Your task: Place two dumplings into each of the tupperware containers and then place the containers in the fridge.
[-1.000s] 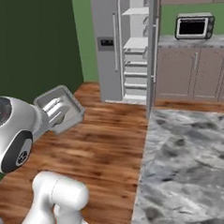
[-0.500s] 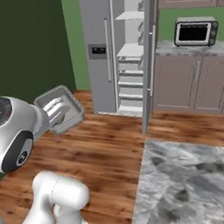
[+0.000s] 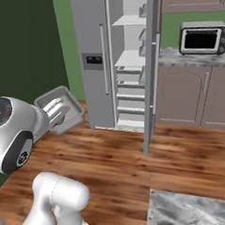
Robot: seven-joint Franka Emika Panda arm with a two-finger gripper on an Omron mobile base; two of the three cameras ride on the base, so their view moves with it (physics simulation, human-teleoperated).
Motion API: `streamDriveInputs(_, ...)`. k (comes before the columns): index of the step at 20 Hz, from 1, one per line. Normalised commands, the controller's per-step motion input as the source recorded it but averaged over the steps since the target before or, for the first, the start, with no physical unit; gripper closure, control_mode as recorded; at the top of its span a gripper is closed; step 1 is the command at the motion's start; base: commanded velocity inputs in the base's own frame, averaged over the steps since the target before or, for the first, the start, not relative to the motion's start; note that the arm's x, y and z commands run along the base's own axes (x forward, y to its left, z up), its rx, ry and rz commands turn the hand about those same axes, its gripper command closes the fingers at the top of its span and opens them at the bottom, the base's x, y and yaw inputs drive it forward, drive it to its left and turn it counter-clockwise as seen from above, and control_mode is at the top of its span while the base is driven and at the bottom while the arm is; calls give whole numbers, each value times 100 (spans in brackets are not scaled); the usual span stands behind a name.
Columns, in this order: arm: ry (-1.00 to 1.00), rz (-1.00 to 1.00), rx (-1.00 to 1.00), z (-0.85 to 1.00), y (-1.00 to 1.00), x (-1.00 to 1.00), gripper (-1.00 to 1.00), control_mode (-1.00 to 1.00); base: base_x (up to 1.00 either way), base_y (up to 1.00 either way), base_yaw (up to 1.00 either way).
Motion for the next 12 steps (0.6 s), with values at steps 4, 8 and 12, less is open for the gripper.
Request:
streamDriveInputs(4, 0, 0, 0, 0, 0, 0, 100, 100, 78, 24, -12)
streamDriveInputs(8, 0, 0, 0, 0, 0, 0, 100, 100, 80, 43, -9)
streamDriveInputs(12, 0, 0, 0, 0, 0, 0, 100, 100, 82, 44, -8)
